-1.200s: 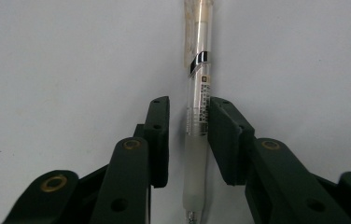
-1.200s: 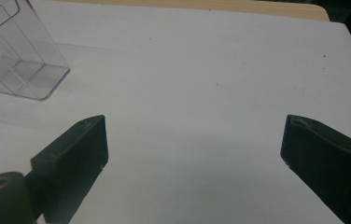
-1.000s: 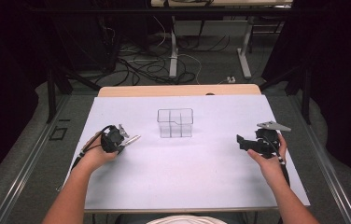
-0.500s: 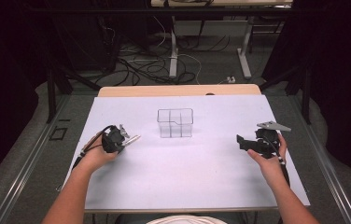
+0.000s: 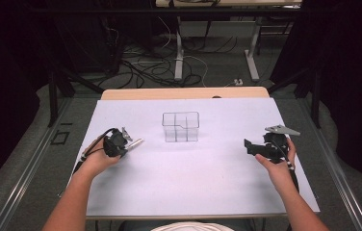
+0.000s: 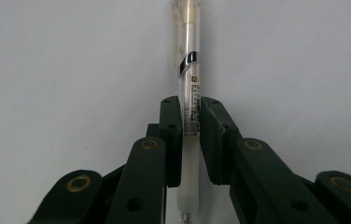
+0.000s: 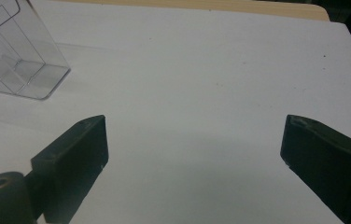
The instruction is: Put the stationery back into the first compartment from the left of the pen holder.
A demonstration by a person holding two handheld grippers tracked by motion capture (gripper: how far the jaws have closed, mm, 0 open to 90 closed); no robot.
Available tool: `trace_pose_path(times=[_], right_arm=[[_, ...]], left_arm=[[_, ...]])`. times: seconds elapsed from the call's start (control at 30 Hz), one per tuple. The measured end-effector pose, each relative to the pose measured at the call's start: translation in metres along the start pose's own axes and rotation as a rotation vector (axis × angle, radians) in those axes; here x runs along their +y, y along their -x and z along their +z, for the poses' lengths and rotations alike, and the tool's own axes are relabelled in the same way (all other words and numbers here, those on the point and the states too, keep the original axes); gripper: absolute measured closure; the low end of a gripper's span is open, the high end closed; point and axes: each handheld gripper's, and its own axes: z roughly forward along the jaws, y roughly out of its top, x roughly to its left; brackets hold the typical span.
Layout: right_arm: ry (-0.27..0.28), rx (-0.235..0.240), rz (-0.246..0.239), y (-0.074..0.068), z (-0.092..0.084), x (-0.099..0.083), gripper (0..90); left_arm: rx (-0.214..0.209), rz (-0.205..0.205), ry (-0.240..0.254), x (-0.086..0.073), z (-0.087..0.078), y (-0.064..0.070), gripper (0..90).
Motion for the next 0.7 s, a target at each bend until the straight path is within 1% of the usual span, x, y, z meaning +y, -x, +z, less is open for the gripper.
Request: trace_pose_path(times=[0.2, 0.3, 0.5, 0.6, 0.63, 0.67, 0.7], right_arm=[[0.004, 0.000, -0.009, 0.001, 0.000, 0.000, 7.3], [0.005, 0.002, -0.013, 0.001, 0.000, 0.000, 7.4], [0.001, 0.002, -0.012, 0.000, 0.000, 0.000, 7.6], [0.003, 0.000, -0.021, -0.001, 0.000, 0.001, 7.6], [0.007, 0.002, -0.021, -0.001, 0.000, 0.001, 7.6], [0.006, 0.001, -0.028, -0.002, -0.001, 0.002, 7.6], [0.012, -0.001, -0.038, -0.003, -0.001, 0.002, 7.6]], left_arm=[[-0.015, -0.008, 0.018, 0.002, -0.009, -0.001, 79.1], [-0.010, -0.009, 0.033, 0.003, -0.013, -0.001, 79.1], [-0.023, -0.020, 0.060, 0.008, -0.026, 0.001, 79.1], [-0.041, -0.022, 0.063, 0.011, -0.034, 0.003, 79.1], [-0.046, -0.032, 0.072, 0.012, -0.037, 0.004, 79.1], [-0.051, -0.034, 0.077, 0.012, -0.040, 0.005, 79.1], [-0.060, -0.034, 0.092, 0.013, -0.043, 0.005, 79.1]])
